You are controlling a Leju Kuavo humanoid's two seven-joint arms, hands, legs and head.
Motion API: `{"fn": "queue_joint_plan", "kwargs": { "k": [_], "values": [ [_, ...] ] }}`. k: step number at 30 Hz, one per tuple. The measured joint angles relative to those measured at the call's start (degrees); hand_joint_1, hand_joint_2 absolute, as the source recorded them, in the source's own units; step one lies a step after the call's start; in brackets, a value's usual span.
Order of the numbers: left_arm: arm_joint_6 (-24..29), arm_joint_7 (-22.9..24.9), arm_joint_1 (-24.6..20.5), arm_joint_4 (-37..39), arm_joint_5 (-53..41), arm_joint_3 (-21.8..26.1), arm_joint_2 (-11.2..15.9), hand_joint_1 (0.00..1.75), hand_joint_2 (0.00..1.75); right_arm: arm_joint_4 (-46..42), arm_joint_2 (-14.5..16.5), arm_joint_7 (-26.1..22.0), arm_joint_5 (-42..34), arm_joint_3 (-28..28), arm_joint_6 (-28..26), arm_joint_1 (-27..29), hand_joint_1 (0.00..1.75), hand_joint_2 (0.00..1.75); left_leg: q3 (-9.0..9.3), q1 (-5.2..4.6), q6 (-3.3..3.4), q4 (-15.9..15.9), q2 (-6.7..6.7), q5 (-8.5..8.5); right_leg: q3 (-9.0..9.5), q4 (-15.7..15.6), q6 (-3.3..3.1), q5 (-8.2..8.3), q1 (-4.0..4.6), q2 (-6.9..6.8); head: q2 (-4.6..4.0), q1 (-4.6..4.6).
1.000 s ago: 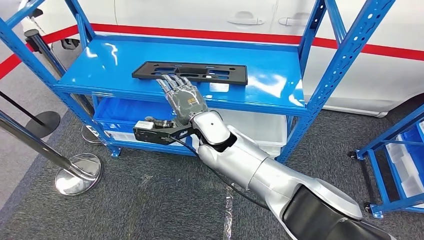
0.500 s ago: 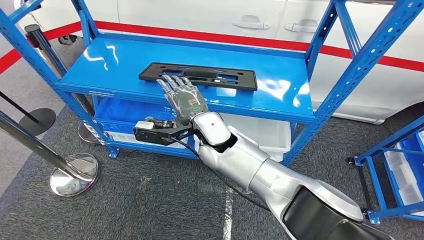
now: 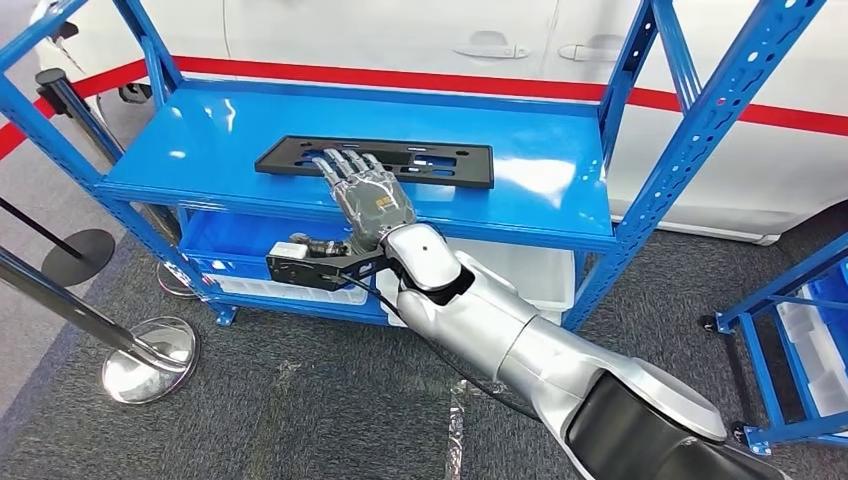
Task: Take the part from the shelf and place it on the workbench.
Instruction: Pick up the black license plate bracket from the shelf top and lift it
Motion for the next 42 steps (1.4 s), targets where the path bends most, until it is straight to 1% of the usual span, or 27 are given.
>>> {"fn": "queue_joint_plan", "kwargs": {
  "k": [1,2,3,4,6,7,9,12,14,16,17,18,19,20,21,23,25,28,29,31,32,33,34,36,37,39,42],
  "values": [
    [0.0,-0.01,0.05,0.0,0.0,0.0,0.01,0.0,0.0,0.0,-0.01,0.0,0.01,0.0,0.01,0.12,0.0,0.0,-1.51,0.0,-0.06,2.22,0.0,-0.12,0.17,0.05,-0.12,-0.18,0.09,0.02,0.0,-0.02],
    [0.0,-0.01,0.14,0.0,0.0,0.0,0.01,0.0,0.0,0.0,-0.01,0.0,0.02,0.0,0.01,0.21,0.0,0.0,-2.07,0.0,-0.04,2.38,0.0,0.85,0.37,0.13,-0.18,-0.4,0.15,0.09,0.0,-0.02],
    [0.0,0.0,0.22,0.0,0.0,0.0,0.02,0.0,0.0,-0.01,-0.01,0.0,0.03,0.0,0.01,0.24,0.0,0.0,-1.59,0.0,0.05,0.41,0.01,2.73,0.62,0.24,-0.17,-0.65,0.18,0.2,0.0,-0.03],
    [0.0,0.0,0.26,0.0,0.0,0.0,0.03,0.0,0.0,-0.01,-0.01,0.0,0.04,0.0,0.01,0.24,0.0,0.0,-0.21,-0.01,0.22,-3.24,0.02,5.12,0.93,0.38,-0.1,-0.96,0.19,0.29,0.0,-0.03],
    [0.0,-0.01,0.23,0.0,0.0,0.0,0.08,0.0,0.0,-0.01,0.0,0.0,0.05,0.0,0.01,0.19,0.0,0.0,2.77,-0.23,0.58,-9.92,0.03,7.87,1.46,0.51,0.23,-1.51,0.28,0.36,0.0,-0.02],
    [0.0,-0.01,0.16,0.0,0.0,0.0,0.1,0.0,0.0,-0.01,0.01,0.0,0.06,0.0,0.01,0.15,0.0,0.0,3.66,-0.42,0.81,-11.75,-0.03,8.17,1.53,0.52,0.44,-1.67,0.33,0.34,0.0,-0.02],
    [0.0,-0.01,0.08,0.0,0.0,0.0,0.1,0.0,0.0,-0.01,0.0,0.0,0.07,0.01,0.01,0.11,0.0,0.0,4.02,-0.79,1.26,-12.45,-0.15,7.77,1.46,0.38,0.94,-1.73,0.43,0.29,0.0,-0.03],
    [0.01,-0.01,0.16,0.0,0.01,-0.02,0.04,0.0,0.0,-0.01,-0.01,0.0,0.07,0.0,-0.05,0.0,0.0,0.0,4.37,-0.43,2.06,-12.96,-0.13,7.76,1.06,1.32,1.78,-2.58,0.45,0.18,0.0,0.06],
    [0.02,-0.01,0.18,0.0,0.01,-0.02,0.01,0.0,0.0,-0.01,-0.02,0.0,0.15,0.0,-0.12,-0.11,0.0,0.0,4.72,-0.32,2.61,-13.18,-0.05,7.65,-1.61,6.59,2.3,-5.09,0.32,0.04,0.0,0.15],
    [0.02,-0.01,0.09,0.0,0.01,-0.02,0.06,0.0,0.0,0.02,-0.08,0.0,0.33,0.0,-0.19,0.04,0.0,0.0,4.89,-0.38,3.08,-13.16,-0.03,7.39,-5.92,14.2,2.54,-7.67,0.21,-0.01,0.0,0.27],
    [0.03,-0.01,0.07,0.0,0.01,-0.02,0.09,0.0,0.0,0.04,-0.14,0.0,0.42,0.0,-0.22,0.2,0.0,0.44,5.03,-0.4,3.19,-13.14,-0.06,7.24,-7.52,16.53,2.55,-7.88,0.18,-0.02,0.0,0.31],
    [0.03,0.0,0.08,0.0,0.01,-0.02,0.11,0.0,0.0,0.06,-0.2,0.0,0.48,0.0,-0.25,0.32,0.0,0.87,5.22,-0.44,3.25,-13.11,-0.09,7.06,-8.17,16.87,2.48,-7.06,0.18,-0.03,0.0,0.33],
    [0.04,0.01,0.12,0.0,0.01,-0.02,0.12,0.0,0.0,0.06,-0.24,0.0,0.51,0.0,-0.27,0.39,0.0,1.31,5.43,-0.48,3.25,-13.09,-0.13,6.88,-7.99,15.64,2.33,-5.57,0.19,-0.03,0.0,0.32],
    [0.04,0.01,0.16,0.0,0.01,-0.02,0.1,0.0,0.0,0.05,-0.27,0.0,0.54,0.0,-0.3,0.39,0.0,1.75,5.76,-0.53,3.19,-13.08,-0.19,6.65,-6.59,12.08,2.02,-3.16,0.26,-0.03,0.0,0.32],
    [0.03,0.01,0.19,0.0,0.02,-0.02,0.06,0.0,0.0,0.06,-0.28,0.0,0.57,0.0,-0.33,0.36,0.0,1.75,6.04,-0.55,3.11,-13.07,-0.22,6.41,-4.99,8.14,1.63,-1.06,0.39,-0.02,0.0,0.32],
    [0.01,-0.01,0.13,0.0,0.01,-0.03,-0.08,0.0,0.0,0.06,-0.28,0.0,0.68,0.01,-0.42,0.3,0.0,1.75,6.22,-0.73,2.66,-12.93,-0.29,5.97,-2.09,1.89,0.89,1.12,0.75,-0.02,0.0,0.33],
    [-0.01,-0.05,0.03,0.0,0.0,-0.05,-0.16,0.0,0.0,0.06,-0.31,0.05,0.82,0.02,-0.48,0.33,0.0,1.75,6.13,-0.76,2.01,-12.98,-0.27,5.78,-1.27,0.39,0.55,0.73,1.06,0.06,0.0,0.37],
    [0.0,-0.15,0.1,0.0,0.0,-0.07,-0.07,0.0,0.0,0.0,-0.36,0.34,1.03,0.02,-0.51,0.31,0.0,1.75,5.96,-0.62,1.01,-11.88,-0.08,4.61,-0.18,-0.75,0.01,0.66,0.49,0.11,0.0,0.15],
    [0.01,-0.18,0.08,0.0,0.0,-0.1,-0.04,0.0,0.0,-0.02,-0.35,0.4,1.13,0.02,-0.5,0.29,0.0,1.75,4.92,-0.58,0.75,-9.53,-0.05,3.43,0.27,-1.06,-0.16,0.61,0.26,0.07,0.0,-0.08],
    [0.0,-0.21,0.01,0.0,0.0,-0.21,-0.07,0.0,0.0,-0.02,-0.34,0.44,1.28,0.02,-0.47,0.44,0.0,1.75,1.16,-0.45,0.31,-2.4,-0.01,0.81,0.7,-1.15,-0.43,0.3,0.24,-0.03,0.0,-0.47],
    [0.0,-0.21,0.0,0.0,0.0,-0.28,-0.07,0.0,0.0,-0.01,-0.34,0.44,1.31,0.02,-0.46,0.62,0.0,1.75,-0.66,-0.4,0.14,0.46,-0.01,0.25,0.82,-1.09,-0.5,0.12,0.27,-0.03,0.0,-0.51],
    [0.0,-0.21,0.05,0.0,0.0,-0.32,-0.07,0.0,0.0,-0.01,-0.34,0.44,1.31,0.02,-0.45,0.79,0.0,1.75,-1.78,-0.38,0.01,1.78,-0.01,0.5,0.94,-1.0,-0.51,-0.08,0.28,0.01,0.0,-0.5],
    [0.01,-0.21,0.12,0.0,0.0,-0.35,-0.07,0.0,0.0,-0.01,-0.34,0.44,1.32,0.02,-0.45,0.88,0.0,1.75,-1.85,-0.36,-0.06,0.9,0.0,1.89,1.1,-0.83,-0.48,-0.35,0.28,0.1,0.0,-0.51],
    [0.02,-0.21,0.22,0.0,0.0,-0.37,-0.01,0.0,0.0,-0.01,-0.34,0.48,1.34,0.02,-0.45,0.9,0.0,1.75,0.35,-0.33,-0.03,-5.4,0.05,6.15,1.51,-0.36,-0.24,-1.04,0.23,0.27,0.0,-0.52],
    [0.02,-0.21,0.21,0.0,0.01,-0.38,0.03,0.0,0.0,-0.01,-0.34,0.5,1.36,0.02,-0.45,0.85,0.0,1.75,1.78,-0.42,0.08,-8.63,0.06,7.69,1.6,-0.08,-0.01,-1.41,0.32,0.32,0.0,-0.54],
    [0.02,-0.21,0.07,0.0,0.02,-0.44,0.08,0.0,0.0,-0.01,-0.34,0.51,1.38,0.02,-0.46,0.83,0.0,1.75,3.21,-0.71,0.7,-11.97,-0.02,8.25,1.39,0.32,0.5,-1.84,0.51,0.31,0.0,-0.57],
    [0.02,-0.21,0.08,0.0,0.03,-0.59,0.07,0.0,0.0,-0.01,-0.34,0.6,1.34,0.02,-0.43,0.88,0.0,1.75,3.45,-0.75,1.78,-12.46,-0.16,7.78,1.19,0.39,1.14,-2.07,0.58,0.22,0.0,-0.6]
  ]
}}
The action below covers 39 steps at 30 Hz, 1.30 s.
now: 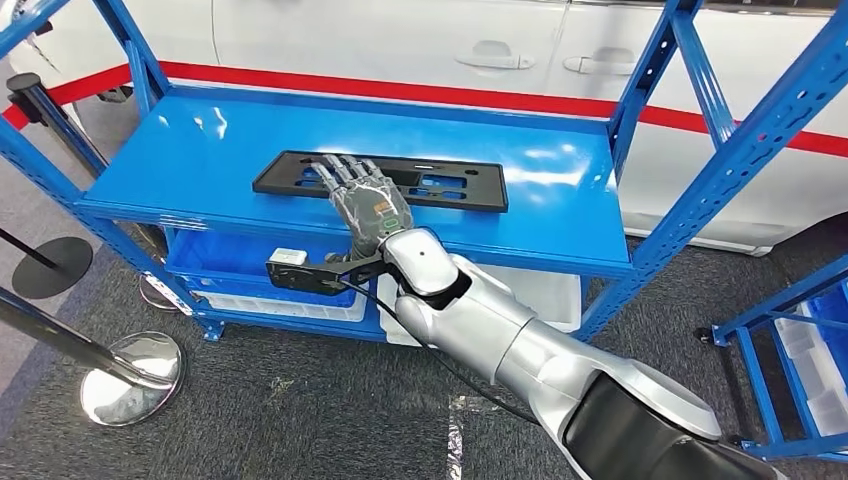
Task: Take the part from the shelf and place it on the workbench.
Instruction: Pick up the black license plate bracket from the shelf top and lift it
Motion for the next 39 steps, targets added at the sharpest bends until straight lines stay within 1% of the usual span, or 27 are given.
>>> {"fn": "queue_joint_plan", "kwargs": {
  "k": [2,3,5,6,7,8,10,11,12,14,16,18,19,21,22,23,24,26,27,28,31,33,34,36,37,38,39],
  "values": [
    [0.0,-0.02,0.12,0.0,0.08,-0.04,-0.02,0.0,0.0,0.0,-0.01,0.12,-0.16,-0.01,0.08,-0.12,0.0,1.75,0.53,0.23,0.62,-0.34,0.06,-0.07,-0.88,2.12,0.53,-1.26,0.0,-0.12,0.0,0.15],
    [0.0,-0.04,0.12,0.0,0.13,-0.04,-0.03,0.0,0.0,0.0,-0.01,0.16,-0.27,-0.02,0.16,-0.16,0.0,1.75,0.82,0.27,0.92,-0.46,0.09,-0.17,-2.2,4.84,0.79,-2.5,-0.06,-0.18,0.0,0.21],
    [0.0,-0.06,0.02,0.0,0.18,-0.05,-0.02,0.0,0.0,0.04,-0.03,0.2,-0.44,-0.02,0.46,0.01,0.0,1.75,1.22,0.18,1.41,-0.48,0.1,-0.48,-6.17,12.31,1.09,-5.06,-0.24,-0.23,0.0,0.31],
    [0.01,-0.06,-0.02,0.0,0.2,-0.06,0.01,0.0,0.0,0.08,-0.07,0.22,-0.49,-0.02,0.67,0.2,0.0,1.75,1.4,0.15,1.56,-0.45,0.08,-0.64,-7.95,15.06,1.14,-5.49,-0.32,-0.24,0.0,0.3],
    [0.01,-0.04,-0.01,0.0,0.21,-0.07,0.03,0.0,0.0,0.13,-0.11,0.25,-0.5,-0.02,0.87,0.38,0.0,1.75,1.61,0.13,1.62,-0.4,0.04,-0.84,-8.92,15.93,1.11,-4.9,-0.37,-0.25,0.0,0.32],
    [0.02,0.01,0.0,0.0,0.22,-0.08,0.04,0.0,0.0,0.16,-0.15,0.27,-0.51,-0.02,1.01,0.48,0.0,1.75,1.85,0.11,1.61,-0.32,0.0,-1.06,-8.84,14.66,0.98,-3.31,-0.39,-0.26,0.0,0.32],
    [0.01,0.09,0.08,0.0,0.23,-0.09,0.02,0.0,0.0,0.17,-0.17,0.28,-0.48,-0.02,1.22,0.46,0.0,1.75,2.38,0.08,1.44,-0.15,-0.09,-1.61,-6.23,7.61,0.35,1.07,-0.29,-0.25,0.0,0.32],
    [-0.01,0.12,0.06,0.0,0.24,-0.09,-0.02,0.0,0.0,0.17,-0.17,0.3,-0.43,-0.02,1.4,0.38,0.0,1.75,2.5,-0.01,1.26,-0.05,-0.13,-1.85,-4.68,4.18,0.03,2.46,-0.13,-0.24,0.0,0.29],
    [-0.03,0.14,0.03,0.0,0.25,-0.09,-0.04,0.0,0.0,0.17,-0.17,0.34,-0.37,-0.01,1.58,0.32,0.0,1.75,2.53,-0.04,1.03,-0.04,-0.15,-2.01,-3.59,1.83,-0.21,3.1,0.05,-0.21,0.0,0.28],
    [-0.09,0.16,-0.06,0.0,0.3,-0.1,-0.08,0.0,0.0,0.22,-0.24,0.54,-0.21,-0.01,1.92,0.25,0.0,1.75,2.5,-0.04,0.42,-0.2,-0.15,-2.07,-2.9,0.49,-0.43,2.83,0.38,-0.12,0.0,0.29],
    [-0.15,0.17,-0.04,0.0,0.34,-0.11,-0.05,0.0,0.0,0.29,-0.44,0.86,-0.08,-0.02,2.05,0.23,0.0,1.75,2.75,-0.05,-0.24,-0.42,-0.09,-2.26,-2.41,-0.24,-0.73,2.9,0.1,-0.02,0.0,0.32],
    [-0.17,0.17,0.0,0.0,0.39,-0.11,-0.03,0.0,0.0,0.38,-0.7,1.13,-0.01,-0.02,2.11,0.1,0.0,1.75,2.06,-0.07,-0.77,1.54,0.03,-3.56,-1.47,-1.21,-1.13,3.02,-0.4,-0.06,0.0,-0.02],
    [-0.17,0.17,0.03,0.0,0.44,-0.13,-0.02,0.0,0.0,0.43,-0.87,1.19,0.03,-0.02,2.13,0.07,0.0,1.75,0.6,0.07,-0.96,4.44,0.08,-4.88,-1.11,-1.44,-1.33,2.98,-0.45,-0.14,0.0,-0.22],
    [-0.17,0.2,-0.01,0.0,0.57,-0.16,-0.02,0.0,0.0,0.57,-1.29,1.31,0.11,-0.02,2.19,0.24,0.0,1.75,-3.48,0.28,-1.41,11.7,0.11,-7.4,-0.83,-1.5,-1.71,2.77,-0.44,-0.22,0.0,-0.51],
    [-0.15,0.23,0.05,0.0,0.64,-0.17,-0.01,0.0,0.0,0.67,-1.55,1.4,0.14,-0.02,2.2,0.49,0.0,1.75,-5.08,0.38,-1.63,14.11,0.12,-7.68,-0.76,-1.43,-1.73,2.63,-0.41,-0.21,0.0,-0.51],
    [-0.11,0.26,0.12,0.0,0.69,-0.17,-0.01,0.0,0.0,0.79,-1.83,1.51,0.14,-0.02,2.19,0.72,0.0,1.75,-5.53,0.5,-1.83,14.09,0.13,-6.67,-0.71,-1.29,-1.68,2.45,-0.43,-0.14,0.0,-0.5],
    [-0.06,0.28,0.2,0.0,0.73,-0.17,0.01,0.0,0.0,0.92,-2.13,1.61,0.15,-0.03,2.16,0.89,0.0,1.75,-5.07,0.64,-1.99,12.26,0.15,-4.86,-0.65,-1.08,-1.56,2.22,-0.48,-0.04,0.0,-0.51],
    [0.05,0.29,0.23,0.0,0.75,-0.17,0.04,0.0,0.0,1.11,-2.71,1.74,0.15,-0.07,2.08,0.97,0.0,1.75,-1.99,0.77,-2.1,4.94,0.18,-0.93,-0.62,-0.39,-1.06,1.59,-0.54,0.14,0.0,-0.52],
    [0.09,0.29,0.17,0.0,0.76,-0.17,0.05,0.0,0.0,1.18,-2.97,1.77,0.15,-0.09,2.05,0.96,0.0,1.75,-0.74,0.68,-1.86,2.24,0.14,-0.11,-0.71,-0.06,-0.76,1.3,-0.49,0.19,0.0,-0.56],
    [0.12,0.29,0.09,0.0,0.76,-0.18,0.07,0.0,0.0,1.26,-3.22,1.79,0.15,-0.11,2.04,0.98,0.0,1.75,0.07,0.54,-1.54,0.56,0.1,0.13,-0.79,0.16,-0.45,1.1,-0.41,0.2,0.0,-0.56],
    [0.19,0.28,0.02,0.0,0.77,-0.2,0.07,0.0,0.0,1.49,-3.78,1.95,0.15,-0.14,1.98,1.08,0.0,1.75,0.5,0.43,-0.36,-0.05,0.01,-0.25,-0.76,0.12,0.35,0.8,-0.3,0.16,0.0,-0.53],
    [0.24,0.26,0.06,0.0,0.77,-0.2,0.06,0.0,0.0,1.57,-4.13,2.13,0.15,-0.19,1.79,1.12,0.0,1.75,0.94,0.65,0.3,-0.4,0.06,-0.23,-1.51,2.07,0.89,-0.55,-0.34,0.0,0.0,-0.43],
    [0.29,0.23,0.05,0.0,0.77,-0.2,0.05,0.0,0.0,1.62,-4.3,2.18,0.15,-0.21,1.63,1.19,0.0,1.75,1.14,0.7,0.6,-0.51,0.09,-0.28,-2.72,4.63,1.12,-1.88,-0.39,-0.09,0.0,-0.35],
    [0.45,0.19,0.0,0.0,0.75,-0.2,0.05,0.0,0.0,1.75,-4.64,2.18,0.15,-0.22,1.24,1.66,0.0,1.75,1.35,0.67,1.07,-0.52,0.12,-0.49,-6.52,12.05,1.43,-4.85,-0.49,-0.22,0.0,-0.21],
    [0.55,0.15,0.0,0.0,0.75,-0.2,0.06,0.0,0.0,1.85,-4.81,2.18,0.15,-0.22,1.1,2.09,0.0,1.75,1.44,0.65,1.18,-0.5,0.12,-0.61,-8.34,15.07,1.51,-5.61,-0.56,-0.23,0.0,-0.21],
    [0.65,0.11,0.0,0.0,0.75,-0.2,0.07,0.0,0.0,1.97,-4.99,2.18,0.15,-0.22,1.0,2.55,0.0,1.75,1.56,0.65,1.23,-0.48,0.08,-0.75,-9.43,16.43,1.53,-5.41,-0.63,-0.23,0.0,-0.22],
    [0.75,0.04,0.01,0.0,0.74,-0.2,0.07,0.0,0.0,2.1,-5.15,2.19,0.15,-0.22,0.95,2.91,0.0,1.75,1.72,0.65,1.21,-0.43,0.04,-0.93,-9.47,15.63,1.48,-4.15,-0.7,-0.24,0.0,-0.21]
  ]
}}
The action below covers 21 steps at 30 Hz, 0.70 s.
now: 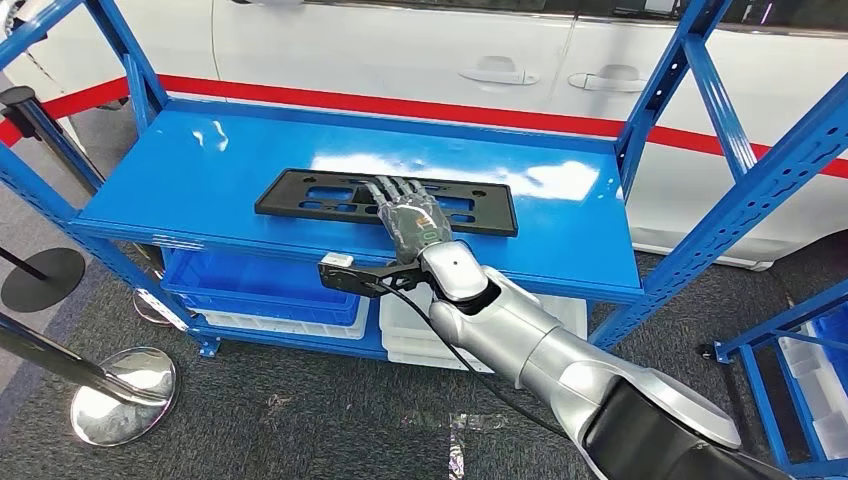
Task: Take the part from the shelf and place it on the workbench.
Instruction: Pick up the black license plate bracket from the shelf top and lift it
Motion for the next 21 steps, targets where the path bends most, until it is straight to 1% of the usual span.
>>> {"fn": "queue_joint_plan", "kwargs": {
  "k": [1,2,3,4,5,7,8,9,10,11,13,14,15,16,17,18,19,20,21],
  "values": [
    [0.11,-0.1,0.01,0.0,-0.01,0.0,0.0,0.0,0.0,0.11,-0.12,0.0,0.0,-0.01,-0.07,0.21,0.0,1.75,0.19,0.01,-0.09,0.08,-0.05,-0.22,0.89,-2.63,-0.11,2.01,-0.05,-0.01,0.0,0.0],
    [0.2,-0.19,0.02,0.0,-0.03,0.0,-0.01,0.0,0.0,0.21,-0.2,0.0,0.0,-0.03,-0.18,0.27,0.0,1.75,0.42,0.02,-0.27,0.18,-0.08,-0.5,2.5,-6.65,-0.3,4.24,-0.07,-0.01,0.0,0.0],
    [0.27,-0.27,0.01,0.0,-0.05,0.0,-0.01,0.0,0.0,0.28,-0.26,0.0,0.0,-0.05,-0.32,0.25,0.0,1.75,0.56,-0.06,-0.52,0.31,-0.08,-0.79,4.19,-10.28,-0.5,5.77,-0.04,0.0,0.0,0.0],
    [0.33,-0.33,-0.02,0.0,-0.07,0.0,-0.02,0.0,0.0,0.33,-0.29,-0.01,-0.01,-0.09,-0.49,0.23,0.0,1.75,0.62,-0.15,-0.82,0.42,-0.1,-1.04,5.46,-12.95,-0.68,6.59,0.04,0.04,0.0,-0.03],
    [0.37,-0.38,-0.07,0.0,-0.1,0.0,-0.02,0.0,0.0,0.4,-0.33,-0.01,-0.01,-0.12,-0.64,0.28,0.0,1.75,0.64,-0.21,-1.16,0.42,-0.1,-1.16,6.18,-14.44,-0.86,6.76,0.16,0.09,0.0,-0.05],
    [0.43,-0.44,-0.15,0.0,-0.15,0.0,-0.02,0.0,0.0,0.54,-0.43,0.02,-0.02,-0.16,-0.84,0.47,0.0,1.75,0.77,-0.21,-1.85,0.14,-0.12,-1.21,6.47,-14.91,-1.24,6.53,0.35,0.21,0.0,-0.09],
    [0.44,-0.45,-0.12,0.0,-0.17,0.0,-0.02,0.0,0.0,0.61,-0.49,0.03,-0.02,-0.17,-0.89,0.57,0.0,1.75,0.89,-0.13,-2.17,0.11,-0.05,-1.37,6.71,-15.14,-1.49,6.54,0.26,0.24,0.0,-0.09],
    [0.45,-0.45,-0.07,0.0,-0.2,0.0,-0.03,0.0,0.0,0.67,-0.54,0.04,-0.02,-0.2,-0.95,0.63,0.0,1.75,0.89,-0.1,-2.43,0.46,0.01,-1.74,7.04,-15.41,-1.75,6.53,0.14,0.26,0.0,-0.12],
    [0.46,-0.44,-0.05,0.0,-0.22,0.0,-0.04,0.0,0.0,0.69,-0.57,0.04,-0.03,-0.23,-0.99,0.65,0.0,1.75,0.24,-0.1,-2.64,2.14,0.07,-2.69,7.45,-15.69,-2.02,6.49,-0.01,0.24,0.0,-0.21],
    [0.48,-0.44,-0.05,0.0,-0.24,-0.01,-0.05,0.0,0.0,0.72,-0.59,0.03,-0.04,-0.26,-1.04,0.71,0.0,1.75,-1.1,-0.08,-2.77,4.95,0.13,-4.02,7.8,-15.84,-2.27,6.38,-0.04,0.2,0.0,-0.3],
    [0.53,-0.44,-0.12,0.0,-0.25,-0.03,-0.05,0.0,0.0,0.84,-0.65,0.02,-0.09,-0.31,-1.1,1.1,0.0,1.75,-5.19,-0.12,-2.93,12.6,0.13,-6.85,8.23,-15.88,-2.75,6.06,0.16,0.12,0.0,-0.42],
    [0.56,-0.43,-0.09,0.0,-0.25,-0.04,-0.05,0.0,0.0,0.95,-0.68,0.01,-0.13,-0.31,-1.13,1.47,0.0,1.75,-6.83,-0.13,-2.92,15.2,0.13,-7.29,8.39,-15.86,-2.9,5.9,0.29,0.12,0.0,-0.42],
    [0.57,-0.4,-0.01,0.0,-0.25,-0.05,-0.05,0.0,0.0,1.09,-0.71,-0.01,-0.16,-0.31,-1.17,1.84,0.0,1.75,-7.62,-0.14,-2.86,15.98,0.14,-6.74,8.57,-15.83,-3.0,5.74,0.4,0.17,0.0,-0.42],
    [0.58,-0.37,0.08,0.0,-0.25,-0.05,-0.05,0.0,0.0,1.22,-0.73,-0.05,-0.19,-0.32,-1.23,2.12,0.0,1.75,-7.35,-0.16,-2.71,14.63,0.14,-5.22,8.75,-15.77,-3.02,5.57,0.47,0.26,0.0,-0.42],
    [0.6,-0.33,0.15,0.0,-0.25,-0.06,-0.05,0.0,0.0,1.32,-0.73,-0.13,-0.2,-0.34,-1.31,2.27,0.0,1.75,-6.1,-0.21,-2.48,11.4,0.14,-2.97,8.96,-15.69,-2.98,5.37,0.52,0.37,0.0,-0.42],
    [0.63,-0.29,0.16,0.0,-0.25,-0.07,-0.04,0.0,0.0,1.39,-0.73,-0.24,-0.2,-0.38,-1.43,2.32,0.0,1.75,-4.44,-0.31,-2.16,7.51,0.16,-1.05,9.12,-15.61,-2.87,5.16,0.55,0.45,0.0,-0.41],
    [0.68,-0.28,0.1,0.0,-0.25,-0.07,-0.02,0.0,0.0,1.44,-0.73,-0.36,-0.2,-0.42,-1.55,2.31,0.0,1.75,-2.84,-0.51,-1.85,3.96,0.16,0.22,9.18,-15.48,-2.69,4.94,0.67,0.5,0.0,-0.41],
    [0.74,-0.28,0.0,0.0,-0.25,-0.07,-0.01,0.0,0.0,1.49,-0.73,-0.45,-0.2,-0.46,-1.67,2.32,0.0,1.75,-1.74,-0.68,-1.58,1.64,0.15,0.82,9.18,-15.42,-2.49,4.79,0.75,0.51,0.0,-0.39],
    [0.79,-0.28,-0.09,0.0,-0.25,-0.07,-0.01,0.0,0.0,1.57,-0.74,-0.53,-0.19,-0.48,-1.77,2.37,0.0,1.75,-1.24,-0.86,-1.34,0.6,0.1,0.71,9.15,-15.45,-2.23,4.7,0.81,0.48,0.0,-0.37]
  ]
}}
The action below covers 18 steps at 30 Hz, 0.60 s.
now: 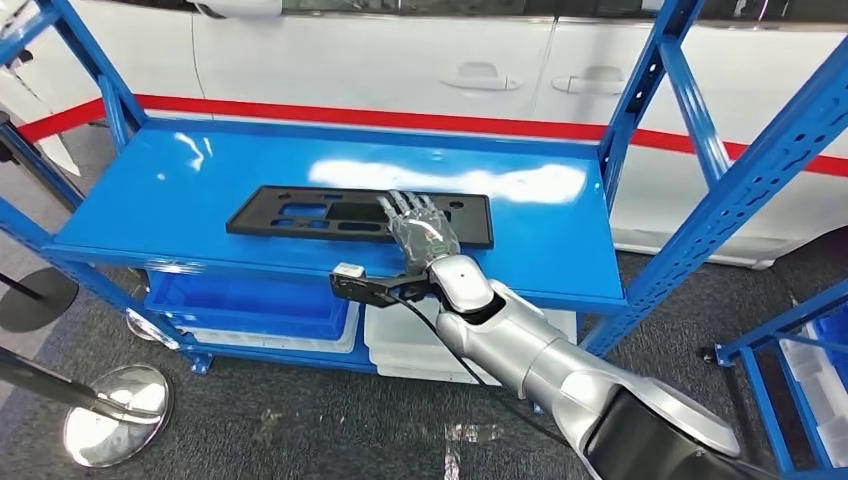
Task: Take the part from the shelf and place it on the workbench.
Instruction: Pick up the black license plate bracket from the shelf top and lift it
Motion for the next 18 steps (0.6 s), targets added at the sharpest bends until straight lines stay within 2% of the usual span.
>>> {"fn": "queue_joint_plan", "kwargs": {
  "k": [3,5,6,8,9,10,11,12,14,16,18],
  "values": [
    [0.08,0.0,-0.02,0.0,0.01,-0.01,-0.06,0.0,0.0,0.22,-0.03,-0.11,0.01,-0.02,-0.13,0.17,0.0,1.75,0.43,0.14,0.67,-0.64,-0.12,-0.04,0.19,-0.09,0.85,-0.28,0.14,-0.12,0.0,0.04],
    [0.09,-0.01,0.07,0.0,0.02,-0.02,-0.11,0.0,0.0,0.27,-0.05,-0.2,0.02,-0.09,-0.21,0.09,0.0,1.75,0.99,0.51,1.18,-1.14,-0.04,0.03,-0.76,2.39,1.43,-1.81,0.17,-0.27,0.0,0.25],
    [0.1,-0.01,0.08,0.0,0.02,-0.02,-0.12,0.0,0.0,0.31,-0.06,-0.23,0.03,-0.13,-0.25,0.08,0.0,1.75,1.16,0.52,1.38,-1.22,-0.01,-0.02,-2.17,5.24,1.66,-3.18,0.01,-0.34,0.0,0.37],
    [0.11,-0.06,0.02,0.0,0.04,-0.02,-0.09,0.0,0.0,0.46,-0.1,-0.3,0.07,-0.17,-0.29,0.31,0.0,1.75,1.28,0.47,1.75,-1.19,0.0,-0.23,-6.18,12.43,2.03,-5.67,-0.28,-0.42,0.0,0.51],
    [0.11,-0.08,0.01,0.0,0.05,-0.02,-0.07,0.0,0.0,0.58,-0.16,-0.32,0.08,-0.17,-0.29,0.51,0.0,1.75,1.38,0.45,1.82,-1.16,-0.04,-0.38,-7.66,14.59,2.13,-5.81,-0.42,-0.43,0.0,0.53],
    [0.11,-0.11,0.02,0.0,0.06,-0.02,-0.04,0.0,0.0,0.68,-0.22,-0.34,0.1,-0.17,-0.3,0.68,0.0,1.75,1.55,0.44,1.83,-1.13,-0.09,-0.55,-8.11,14.61,2.16,-4.87,-0.54,-0.44,0.0,0.54],
    [0.11,-0.13,0.05,0.0,0.07,-0.02,-0.03,0.0,0.0,0.75,-0.28,-0.36,0.11,-0.19,-0.31,0.74,0.0,1.75,1.79,0.43,1.77,-1.09,-0.14,-0.76,-7.34,12.27,2.08,-2.97,-0.6,-0.44,0.0,0.54],
    [0.1,-0.15,0.09,0.0,0.07,-0.02,-0.04,0.0,0.0,0.79,-0.32,-0.38,0.14,-0.22,-0.31,0.73,0.0,1.75,2.08,0.43,1.66,-1.06,-0.2,-0.99,-5.78,8.56,1.88,-0.69,-0.59,-0.44,0.0,0.55],
    [0.09,-0.24,0.09,0.0,0.07,-0.02,-0.09,0.0,0.0,0.81,-0.34,-0.44,0.19,-0.37,-0.33,0.61,0.0,1.75,2.4,0.28,1.28,-0.96,-0.25,-1.41,-2.7,1.97,1.27,1.84,-0.27,-0.43,0.0,0.52],
    [0.09,-0.33,0.01,0.0,0.08,-0.02,-0.14,0.0,0.0,0.85,-0.37,-0.5,0.22,-0.49,-0.34,0.61,0.0,1.75,2.39,0.26,0.74,-1.02,-0.26,-1.58,-1.56,-0.31,0.81,1.86,0.09,-0.41,0.0,0.5],
    [0.09,-0.37,-0.03,0.0,0.08,-0.02,-0.13,0.0,0.0,0.91,-0.4,-0.5,0.25,-0.6,-0.35,0.64,0.0,1.75,2.44,0.35,0.13,-1.09,-0.19,-1.8,-1.24,-0.91,0.51,1.89,-0.13,-0.37,0.0,0.49]
  ]
}}
